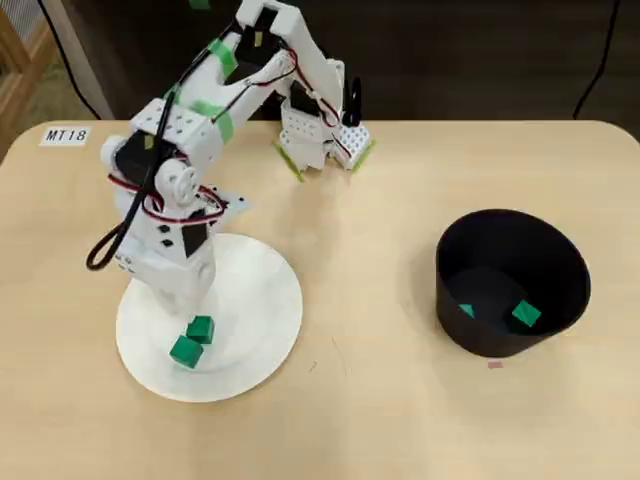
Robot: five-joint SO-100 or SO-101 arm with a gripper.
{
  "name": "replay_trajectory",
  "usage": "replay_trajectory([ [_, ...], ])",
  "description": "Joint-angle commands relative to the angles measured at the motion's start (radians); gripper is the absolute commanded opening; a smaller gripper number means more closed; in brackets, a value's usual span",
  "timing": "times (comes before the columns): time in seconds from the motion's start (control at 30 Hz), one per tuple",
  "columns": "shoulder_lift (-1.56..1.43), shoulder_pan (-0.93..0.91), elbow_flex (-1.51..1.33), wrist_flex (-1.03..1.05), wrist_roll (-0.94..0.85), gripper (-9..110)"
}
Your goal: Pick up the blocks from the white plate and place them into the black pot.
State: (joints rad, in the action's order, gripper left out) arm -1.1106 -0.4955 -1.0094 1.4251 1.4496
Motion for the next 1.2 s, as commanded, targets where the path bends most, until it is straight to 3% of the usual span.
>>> replay_trajectory([
  [0.0, -0.011, 0.003, 0.051, -0.008, -0.012, 13],
  [0.57, 0.035, 0.015, 0.067, -0.055, 0.041, 19],
  [1.17, 0.135, 0.023, 0.094, -0.133, 0.032, 10],
])
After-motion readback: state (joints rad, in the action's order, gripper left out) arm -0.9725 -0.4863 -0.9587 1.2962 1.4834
